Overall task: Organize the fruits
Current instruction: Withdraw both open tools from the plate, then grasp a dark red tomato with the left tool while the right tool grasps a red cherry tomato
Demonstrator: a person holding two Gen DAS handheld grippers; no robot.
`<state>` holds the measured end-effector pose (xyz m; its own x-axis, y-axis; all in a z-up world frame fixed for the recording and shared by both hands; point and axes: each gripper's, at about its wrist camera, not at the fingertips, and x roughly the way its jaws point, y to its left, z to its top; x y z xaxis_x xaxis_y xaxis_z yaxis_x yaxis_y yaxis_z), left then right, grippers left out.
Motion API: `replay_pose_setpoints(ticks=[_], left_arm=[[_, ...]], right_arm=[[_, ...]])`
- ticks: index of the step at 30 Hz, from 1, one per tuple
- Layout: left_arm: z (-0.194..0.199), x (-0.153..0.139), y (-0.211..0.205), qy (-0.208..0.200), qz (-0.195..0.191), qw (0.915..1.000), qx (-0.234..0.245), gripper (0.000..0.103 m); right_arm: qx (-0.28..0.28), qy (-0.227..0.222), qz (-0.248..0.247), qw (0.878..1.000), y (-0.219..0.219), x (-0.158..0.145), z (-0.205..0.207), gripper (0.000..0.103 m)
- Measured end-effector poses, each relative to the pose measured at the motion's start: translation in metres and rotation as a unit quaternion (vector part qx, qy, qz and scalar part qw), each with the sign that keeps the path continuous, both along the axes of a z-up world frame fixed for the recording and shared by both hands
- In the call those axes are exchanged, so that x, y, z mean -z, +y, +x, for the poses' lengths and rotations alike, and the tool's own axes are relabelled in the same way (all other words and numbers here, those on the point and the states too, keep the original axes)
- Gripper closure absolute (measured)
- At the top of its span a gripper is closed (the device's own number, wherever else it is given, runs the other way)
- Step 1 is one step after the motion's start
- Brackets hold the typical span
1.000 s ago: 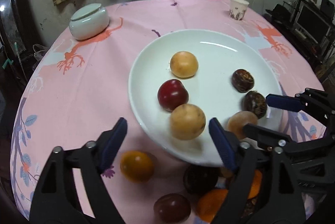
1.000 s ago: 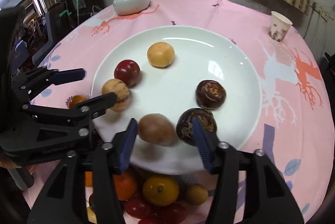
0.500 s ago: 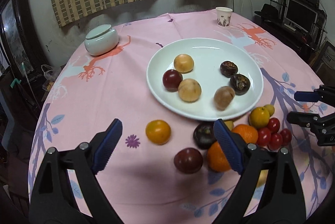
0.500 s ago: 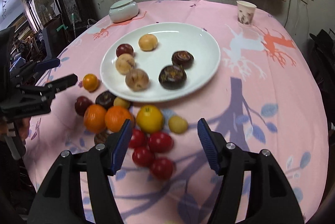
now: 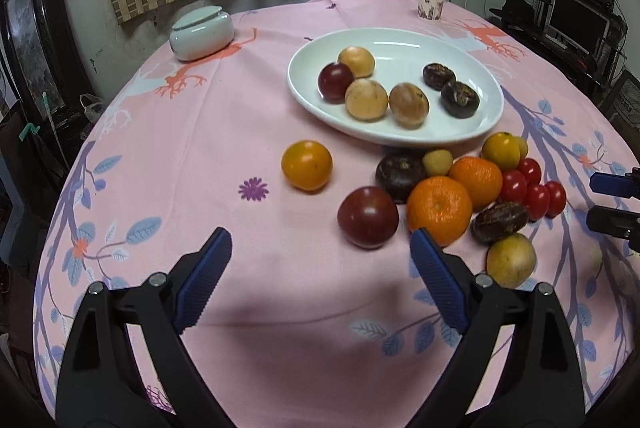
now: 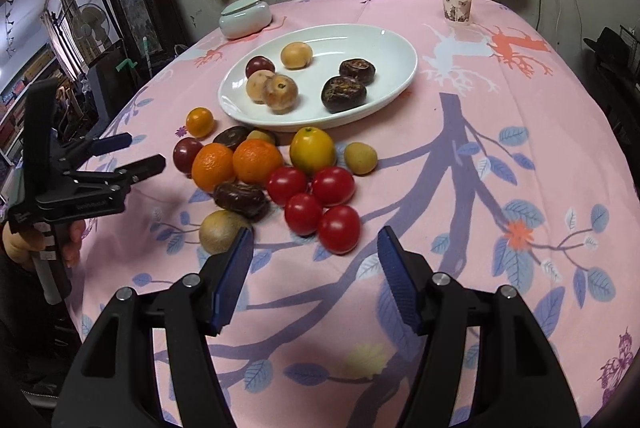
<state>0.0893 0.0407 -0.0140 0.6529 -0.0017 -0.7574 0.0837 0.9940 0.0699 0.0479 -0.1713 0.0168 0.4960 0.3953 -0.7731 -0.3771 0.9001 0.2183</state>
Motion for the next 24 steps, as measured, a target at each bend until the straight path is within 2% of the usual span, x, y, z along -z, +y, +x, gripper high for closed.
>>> replay_pose_setpoints(ticks=[8,16,18,20,22,24], left_arm=[[0.011,0.015,-0.002,0.024,-0.013,0.9996,0.001,0.011],[0.030,0.024,-0.005,0.030,-0.014,0.9994,-0.007,0.012],[0.036,0.027,-0.004,0.037,-0.032,0.9988,-0.003,0.023],[0.039,0.028,-0.002,0.047,-0.071,0.9963,0.009,0.047],[0.040,0.028,-0.005,0.051,-0.088,0.9945,0.027,0.062],[0.039,0.028,-0.009,0.047,-0.070,0.9962,0.022,0.063]], right_arm=[[-0.001,0.005,0.017,1.000,-0.001,0.002,-0.008,0.038],[-0.003,0.009,0.027,1.000,-0.004,0.002,-0.008,0.038],[-0.003,0.015,0.023,1.000,-0.003,0.005,-0.006,0.038],[-0.001,0.019,0.010,1.000,-0.002,0.009,-0.004,0.038],[-0.001,0.025,0.000,1.000,-0.001,0.013,-0.001,0.038],[0.003,0.043,-0.010,0.999,0.000,0.019,0.004,0.038]])
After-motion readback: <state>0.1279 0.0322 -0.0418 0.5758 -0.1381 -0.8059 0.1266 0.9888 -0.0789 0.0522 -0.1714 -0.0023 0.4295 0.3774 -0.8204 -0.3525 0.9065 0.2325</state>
